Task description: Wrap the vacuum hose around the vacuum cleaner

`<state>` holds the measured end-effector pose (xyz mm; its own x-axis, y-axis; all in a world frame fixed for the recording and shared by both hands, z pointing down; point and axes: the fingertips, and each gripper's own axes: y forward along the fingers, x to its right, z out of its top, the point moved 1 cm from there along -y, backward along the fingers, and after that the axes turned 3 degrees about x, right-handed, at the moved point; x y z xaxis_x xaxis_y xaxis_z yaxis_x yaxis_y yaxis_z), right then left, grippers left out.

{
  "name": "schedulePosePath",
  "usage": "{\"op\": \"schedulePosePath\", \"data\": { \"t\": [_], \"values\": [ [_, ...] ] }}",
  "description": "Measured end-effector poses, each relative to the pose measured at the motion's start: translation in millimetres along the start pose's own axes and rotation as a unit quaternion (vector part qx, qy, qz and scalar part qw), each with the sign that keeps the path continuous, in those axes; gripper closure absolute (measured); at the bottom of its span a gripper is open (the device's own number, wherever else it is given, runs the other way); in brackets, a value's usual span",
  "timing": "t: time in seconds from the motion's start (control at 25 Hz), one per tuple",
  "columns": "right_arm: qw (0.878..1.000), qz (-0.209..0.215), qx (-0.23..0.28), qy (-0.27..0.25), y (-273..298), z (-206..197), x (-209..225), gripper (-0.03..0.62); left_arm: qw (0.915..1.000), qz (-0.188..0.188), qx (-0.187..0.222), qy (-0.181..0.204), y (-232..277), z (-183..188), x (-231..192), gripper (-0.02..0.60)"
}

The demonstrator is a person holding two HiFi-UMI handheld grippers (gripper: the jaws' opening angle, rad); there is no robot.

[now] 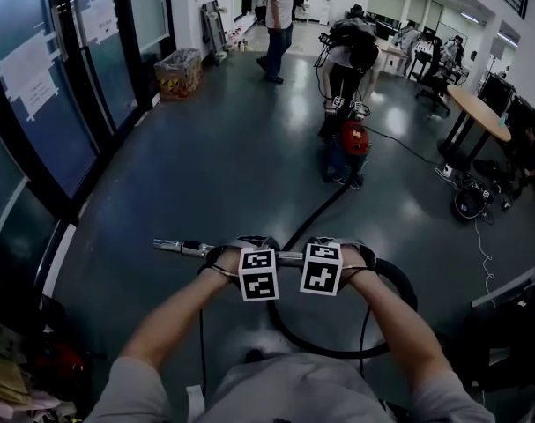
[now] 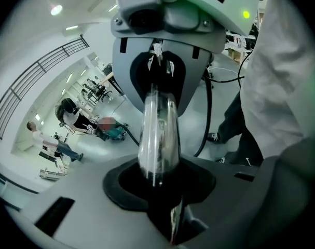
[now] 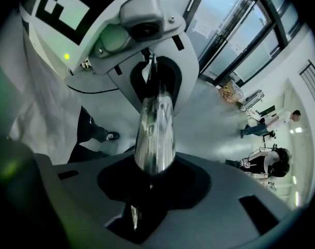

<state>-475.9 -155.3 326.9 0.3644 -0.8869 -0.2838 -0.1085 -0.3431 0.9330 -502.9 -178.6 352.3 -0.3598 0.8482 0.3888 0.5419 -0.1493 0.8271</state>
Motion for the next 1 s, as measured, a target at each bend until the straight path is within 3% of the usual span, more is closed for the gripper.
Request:
{"op": "schedulePosePath", "data": {
  "t": [0.36, 0.6, 1.0],
  "values": [
    [1.000, 0.017, 0.004, 0.011, 6.8, -16.4, -15.4, 0.471, 0.9998, 0.003, 0.009, 0.020, 16.9, 6.2, 11.9, 0.459],
    [1.000, -0.003, 0.006, 0.003, -7.1, -14.0, -10.0, 0.449, 0.9996, 0.008, 0.021, 0.015, 13.4, -3.6, 7.8, 0.459],
    [0.994, -0.066, -0.011, 0.088, -67.9, -63.7, -8.3, 0.402, 0.9992, 0.023, 0.026, 0.021, 6.3, -14.3, 4.9, 0.459]
  ]
}}
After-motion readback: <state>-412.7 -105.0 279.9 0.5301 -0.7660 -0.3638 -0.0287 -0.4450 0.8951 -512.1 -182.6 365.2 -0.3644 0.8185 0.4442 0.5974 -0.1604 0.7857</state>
